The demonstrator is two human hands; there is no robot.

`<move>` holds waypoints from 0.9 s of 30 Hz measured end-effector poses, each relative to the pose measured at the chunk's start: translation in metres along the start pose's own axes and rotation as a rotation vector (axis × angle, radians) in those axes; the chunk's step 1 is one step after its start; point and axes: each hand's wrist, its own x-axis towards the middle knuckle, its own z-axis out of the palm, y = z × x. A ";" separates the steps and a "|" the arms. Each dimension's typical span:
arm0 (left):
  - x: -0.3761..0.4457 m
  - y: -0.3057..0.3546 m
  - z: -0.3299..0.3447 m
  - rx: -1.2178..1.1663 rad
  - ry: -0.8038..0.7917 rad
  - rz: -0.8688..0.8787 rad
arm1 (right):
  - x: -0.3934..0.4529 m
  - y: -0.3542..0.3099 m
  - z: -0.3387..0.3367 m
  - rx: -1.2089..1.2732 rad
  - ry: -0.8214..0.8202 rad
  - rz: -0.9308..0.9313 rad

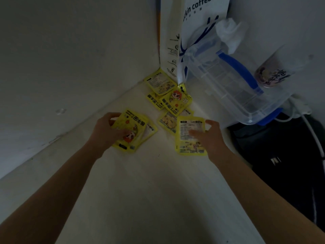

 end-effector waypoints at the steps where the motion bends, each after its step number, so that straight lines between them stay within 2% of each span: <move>1: 0.001 0.001 0.000 0.041 -0.038 -0.004 | 0.001 -0.001 0.003 0.040 -0.027 0.033; 6: 0.005 0.007 0.008 0.256 -0.151 0.042 | 0.003 -0.012 0.017 0.174 -0.029 0.062; 13: 0.019 0.000 0.019 0.607 -0.048 0.170 | 0.023 -0.025 0.030 0.162 0.051 0.086; 18: 0.027 -0.009 0.024 0.580 -0.015 0.106 | 0.036 -0.028 0.043 0.142 0.059 0.117; 23: 0.025 -0.009 0.028 0.625 0.005 0.118 | 0.059 -0.016 0.047 0.223 0.056 0.159; 27: 0.022 -0.007 0.028 0.562 0.030 0.115 | 0.076 -0.004 0.045 0.225 0.069 0.167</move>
